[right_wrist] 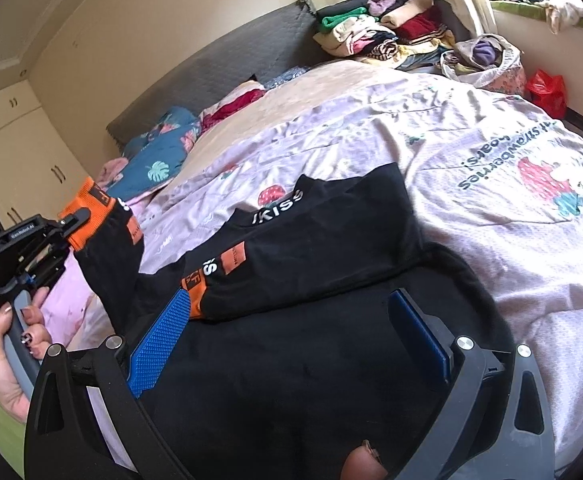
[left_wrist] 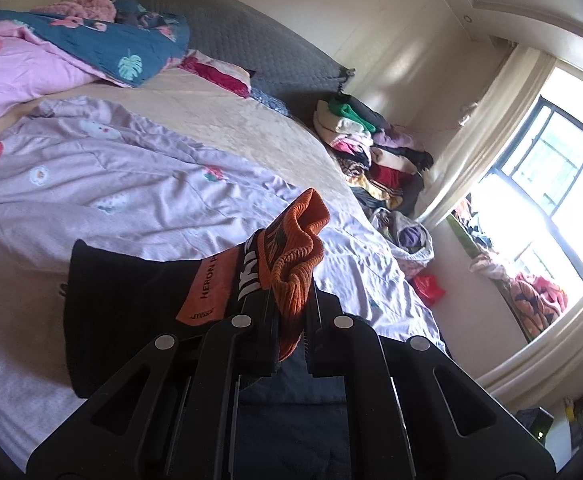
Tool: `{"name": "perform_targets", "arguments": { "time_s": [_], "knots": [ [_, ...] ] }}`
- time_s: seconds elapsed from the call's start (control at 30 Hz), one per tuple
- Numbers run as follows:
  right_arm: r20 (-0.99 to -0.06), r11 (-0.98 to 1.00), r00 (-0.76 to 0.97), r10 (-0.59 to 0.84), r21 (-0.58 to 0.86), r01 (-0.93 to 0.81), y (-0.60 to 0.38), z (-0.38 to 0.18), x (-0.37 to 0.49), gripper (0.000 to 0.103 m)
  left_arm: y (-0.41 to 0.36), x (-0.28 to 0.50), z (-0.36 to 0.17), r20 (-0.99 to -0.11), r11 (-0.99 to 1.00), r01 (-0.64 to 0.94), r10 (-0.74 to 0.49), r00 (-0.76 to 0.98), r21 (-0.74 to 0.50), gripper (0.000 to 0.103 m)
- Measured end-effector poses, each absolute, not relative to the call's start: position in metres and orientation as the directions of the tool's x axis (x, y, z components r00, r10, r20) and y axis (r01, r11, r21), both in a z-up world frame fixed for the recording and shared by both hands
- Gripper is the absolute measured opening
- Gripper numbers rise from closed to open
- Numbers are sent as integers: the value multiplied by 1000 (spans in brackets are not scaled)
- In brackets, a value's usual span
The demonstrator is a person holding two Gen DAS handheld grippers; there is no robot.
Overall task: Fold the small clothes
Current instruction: 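Carry the cuff across the shirt body with the left gripper and release it, then grasp the folded orange cuff with the right gripper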
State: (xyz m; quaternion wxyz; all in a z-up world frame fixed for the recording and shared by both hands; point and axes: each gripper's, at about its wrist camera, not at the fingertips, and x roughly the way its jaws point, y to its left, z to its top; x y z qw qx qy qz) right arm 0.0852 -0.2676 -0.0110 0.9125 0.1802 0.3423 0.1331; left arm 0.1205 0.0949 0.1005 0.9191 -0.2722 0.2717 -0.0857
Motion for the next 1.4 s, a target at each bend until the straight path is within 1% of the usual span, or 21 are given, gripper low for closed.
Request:
{"name": "perform_targets", "arguments": {
  "time_s": [0.2,0.33,0.63,1.03,1.13,1.2,1.23,1.27,1.3,1.4],
  "knots": [
    [-582,899,734,349,429,-87,-280,-14,83,98,74,129,88,-462,828,35,-346,817,-559,3],
    [-596,923,748,293,380,-59,-283,-15,82,98,60,135,79,-471,825,60,-379,797,-562,3],
    [-606,921,745,279,388,-30,-294,-22,86,98,31,141,58,-506,826,102,-431,747,-555,3],
    [-649,922,725,231,384,51,-307,-37,91,98,-4,151,14,-573,791,156,-549,609,-592,3],
    [-663,923,716,219,379,69,-310,-41,94,98,-11,153,4,-581,776,172,-581,570,-607,11],
    [-671,921,707,224,382,72,-310,-45,97,98,-13,153,-1,-589,775,181,-589,554,-606,22],
    [-676,919,700,229,386,73,-310,-48,99,98,-13,153,-2,-592,774,180,-592,547,-608,26],
    [-680,919,697,229,387,76,-310,-49,100,98,-10,153,-4,-587,761,177,-606,537,-624,33],
    [-684,918,691,233,390,76,-309,-52,103,98,-8,153,-4,-584,757,177,-610,536,-629,39],
    [-697,914,667,263,401,58,-302,-58,110,98,9,151,-1,-594,778,158,-578,560,-608,45]
  ]
}}
